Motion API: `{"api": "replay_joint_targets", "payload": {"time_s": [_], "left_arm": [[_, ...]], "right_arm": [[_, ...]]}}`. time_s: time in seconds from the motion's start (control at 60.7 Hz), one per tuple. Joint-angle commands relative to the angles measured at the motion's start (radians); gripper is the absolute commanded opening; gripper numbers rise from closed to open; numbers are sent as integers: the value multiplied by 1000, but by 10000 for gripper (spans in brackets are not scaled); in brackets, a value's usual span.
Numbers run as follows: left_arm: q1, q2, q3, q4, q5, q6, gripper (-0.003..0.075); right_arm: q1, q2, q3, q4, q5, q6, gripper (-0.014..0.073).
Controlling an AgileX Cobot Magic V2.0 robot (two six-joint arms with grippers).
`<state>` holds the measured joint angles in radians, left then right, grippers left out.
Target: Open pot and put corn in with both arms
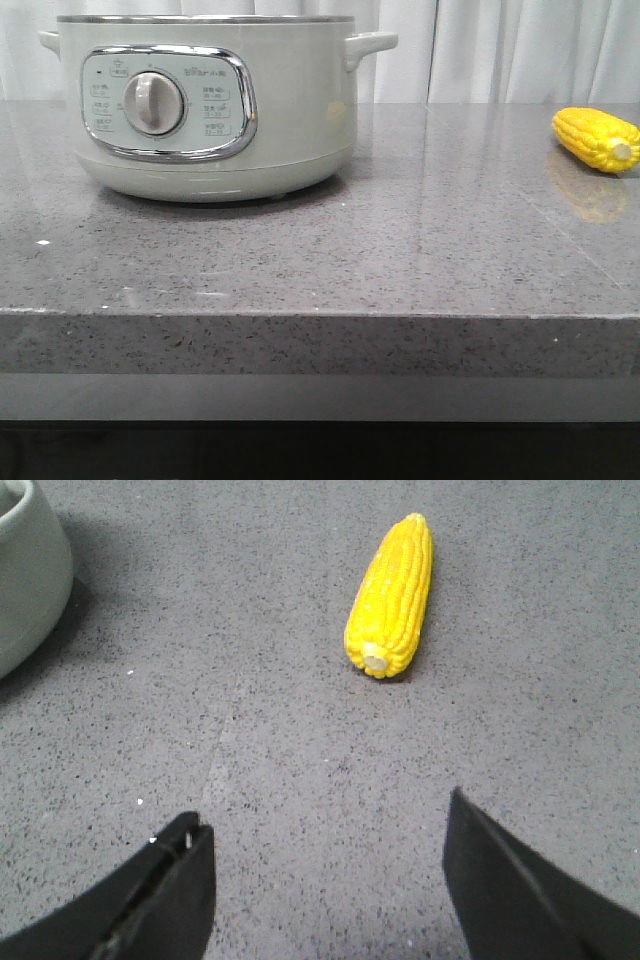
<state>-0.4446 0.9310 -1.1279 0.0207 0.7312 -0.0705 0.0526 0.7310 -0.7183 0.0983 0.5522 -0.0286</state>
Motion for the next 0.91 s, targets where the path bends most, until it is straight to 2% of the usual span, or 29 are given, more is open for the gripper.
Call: {"api": "replay_joint_targets", "payload": {"time_s": [0.0, 0.181, 0.462, 0.594, 0.89], "left_arm": [[3, -80, 31, -11, -132, -13, 230], [3, -147, 102, -11, -132, -13, 230], [3, -150, 105, -11, -131, -13, 230], [3, -150, 105, -11, -131, -13, 230], [3, -149, 105, -11, -131, -13, 230]], "right_arm": [[-7, 49, -75, -6, -56, -5, 509], [-7, 197, -214, -6, -6, -5, 509], [-48, 442, -473, -6, 176, 19, 514], [-94, 540, -590, -1, 229, 29, 514], [-96, 766, -811, -1, 315, 29, 514]]}}
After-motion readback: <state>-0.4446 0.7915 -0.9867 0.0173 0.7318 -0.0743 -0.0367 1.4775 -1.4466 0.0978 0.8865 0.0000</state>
